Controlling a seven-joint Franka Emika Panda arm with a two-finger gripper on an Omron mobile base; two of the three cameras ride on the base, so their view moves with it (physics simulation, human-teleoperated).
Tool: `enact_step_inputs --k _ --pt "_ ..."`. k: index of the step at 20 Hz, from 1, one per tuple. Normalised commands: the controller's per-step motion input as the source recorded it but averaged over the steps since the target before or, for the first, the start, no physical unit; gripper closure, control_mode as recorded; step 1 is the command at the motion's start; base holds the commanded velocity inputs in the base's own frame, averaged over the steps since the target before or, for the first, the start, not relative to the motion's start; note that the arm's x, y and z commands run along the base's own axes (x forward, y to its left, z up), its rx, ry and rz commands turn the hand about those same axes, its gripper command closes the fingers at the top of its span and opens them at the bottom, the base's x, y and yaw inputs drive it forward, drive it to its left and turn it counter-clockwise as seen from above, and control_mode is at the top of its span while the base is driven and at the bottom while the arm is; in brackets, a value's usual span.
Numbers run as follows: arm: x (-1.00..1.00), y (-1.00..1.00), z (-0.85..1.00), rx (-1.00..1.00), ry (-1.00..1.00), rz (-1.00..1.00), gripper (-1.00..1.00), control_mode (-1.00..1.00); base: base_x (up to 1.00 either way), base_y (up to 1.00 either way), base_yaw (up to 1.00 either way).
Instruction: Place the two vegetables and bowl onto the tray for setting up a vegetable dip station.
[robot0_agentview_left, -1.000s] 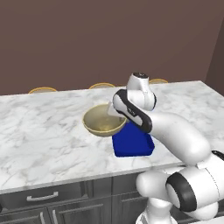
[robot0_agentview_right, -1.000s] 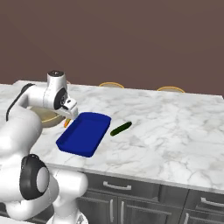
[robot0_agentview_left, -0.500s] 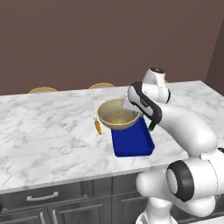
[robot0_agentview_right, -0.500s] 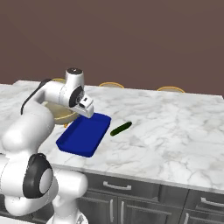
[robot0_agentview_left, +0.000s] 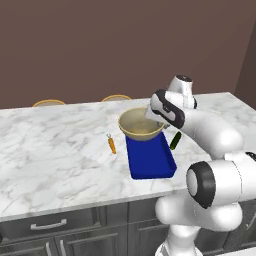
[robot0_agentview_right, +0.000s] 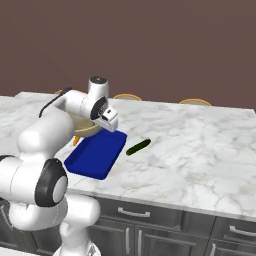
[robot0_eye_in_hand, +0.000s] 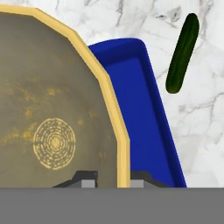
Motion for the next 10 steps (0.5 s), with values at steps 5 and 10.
enact_step_inputs --k 5,10 --pt "0.47 -0.10 -0.01 0.02 0.02 -0.04 1.00 -1.00 0.00 0.00 0.00" --pt "0.42 -0.04 -0.19 0.01 0.01 -0.01 1.00 -1.00 0.00 0.00 0.00"
